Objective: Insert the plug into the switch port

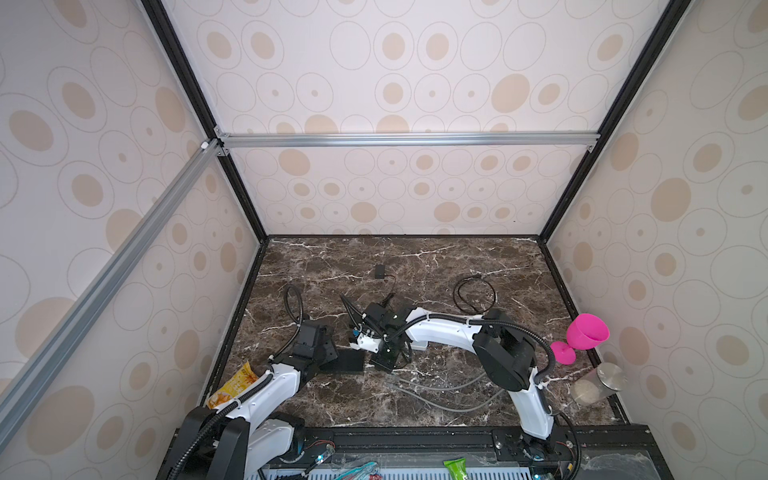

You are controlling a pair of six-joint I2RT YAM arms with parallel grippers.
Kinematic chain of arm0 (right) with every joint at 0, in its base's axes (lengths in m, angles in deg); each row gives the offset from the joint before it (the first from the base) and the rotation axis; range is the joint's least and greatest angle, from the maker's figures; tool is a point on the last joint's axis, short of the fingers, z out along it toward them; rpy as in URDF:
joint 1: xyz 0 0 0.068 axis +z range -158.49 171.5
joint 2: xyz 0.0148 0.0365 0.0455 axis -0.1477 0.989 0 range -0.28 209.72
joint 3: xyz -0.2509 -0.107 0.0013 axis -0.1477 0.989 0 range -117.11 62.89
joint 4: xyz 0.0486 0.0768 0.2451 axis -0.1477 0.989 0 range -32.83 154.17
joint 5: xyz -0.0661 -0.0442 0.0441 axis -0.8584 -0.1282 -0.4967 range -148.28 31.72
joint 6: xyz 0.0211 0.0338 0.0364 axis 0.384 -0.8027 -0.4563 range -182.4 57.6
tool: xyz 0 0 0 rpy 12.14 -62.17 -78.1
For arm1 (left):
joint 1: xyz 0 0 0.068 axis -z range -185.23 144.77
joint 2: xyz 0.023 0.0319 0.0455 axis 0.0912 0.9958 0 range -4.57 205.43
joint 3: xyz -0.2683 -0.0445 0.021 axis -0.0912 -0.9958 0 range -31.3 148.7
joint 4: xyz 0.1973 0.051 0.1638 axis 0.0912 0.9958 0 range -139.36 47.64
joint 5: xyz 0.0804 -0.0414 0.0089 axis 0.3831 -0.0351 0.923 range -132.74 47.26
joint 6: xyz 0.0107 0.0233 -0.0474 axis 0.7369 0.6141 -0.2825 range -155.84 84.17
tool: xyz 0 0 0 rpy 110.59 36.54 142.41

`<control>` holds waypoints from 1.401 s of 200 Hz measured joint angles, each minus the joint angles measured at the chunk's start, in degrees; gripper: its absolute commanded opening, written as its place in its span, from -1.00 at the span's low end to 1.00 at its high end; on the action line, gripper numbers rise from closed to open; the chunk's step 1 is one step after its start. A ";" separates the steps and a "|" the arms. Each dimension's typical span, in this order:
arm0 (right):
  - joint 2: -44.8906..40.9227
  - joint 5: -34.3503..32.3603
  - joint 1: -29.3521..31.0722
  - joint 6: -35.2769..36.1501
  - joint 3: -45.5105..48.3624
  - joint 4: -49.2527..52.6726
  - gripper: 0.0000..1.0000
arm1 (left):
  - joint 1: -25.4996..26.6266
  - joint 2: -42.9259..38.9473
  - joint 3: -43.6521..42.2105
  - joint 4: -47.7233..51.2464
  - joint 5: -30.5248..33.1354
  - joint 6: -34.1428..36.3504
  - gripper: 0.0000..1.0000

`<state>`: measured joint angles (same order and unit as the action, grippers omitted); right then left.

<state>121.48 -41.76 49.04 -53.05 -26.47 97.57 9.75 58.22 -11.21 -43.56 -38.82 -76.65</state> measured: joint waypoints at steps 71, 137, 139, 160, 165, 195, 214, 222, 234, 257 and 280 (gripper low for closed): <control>0.46 0.68 0.63 1.03 -0.85 1.18 -1.00 | -0.04 0.24 0.00 -0.02 -1.05 0.00 0.15; 2.89 1.53 0.63 1.11 -4.42 3.32 -1.00 | -0.15 0.24 0.00 -0.02 -1.03 0.00 0.15; 2.93 1.53 0.63 1.14 -4.48 3.37 -1.00 | -0.15 0.24 0.00 -0.02 -1.05 0.00 0.15; 3.28 1.84 0.63 1.44 -5.01 3.96 -1.00 | -0.15 0.24 0.00 -0.02 -1.05 0.00 0.15; 3.34 1.92 0.63 1.53 -5.14 4.09 -1.00 | -0.15 0.24 0.00 -0.02 -1.05 0.00 0.15; 3.52 3.04 0.61 2.38 -5.25 4.44 -1.00 | -0.22 0.26 0.00 -0.02 -1.03 0.02 0.15; 3.63 3.45 0.61 3.02 -5.35 4.83 -1.00 | -0.22 0.28 0.00 -0.02 -1.05 0.00 0.15; 3.63 3.45 0.63 3.30 -5.38 4.96 -1.00 | -0.22 0.33 0.00 -0.04 -1.05 0.02 0.15; 3.63 3.45 0.63 3.69 -5.38 5.05 -1.00 | -0.22 0.44 0.00 -0.04 -1.05 0.09 0.15; 3.63 3.30 0.63 4.04 -5.38 5.05 -1.00 | -0.22 0.79 0.09 -0.04 -1.05 0.33 0.15; 3.63 2.64 0.63 4.07 -5.44 5.05 -1.00 | -0.22 1.16 0.42 0.09 -1.05 0.76 0.15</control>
<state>125.11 -39.12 49.68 -48.99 -31.92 102.62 9.53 59.37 -10.79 -43.47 -39.87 -75.89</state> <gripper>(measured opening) 0.056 0.575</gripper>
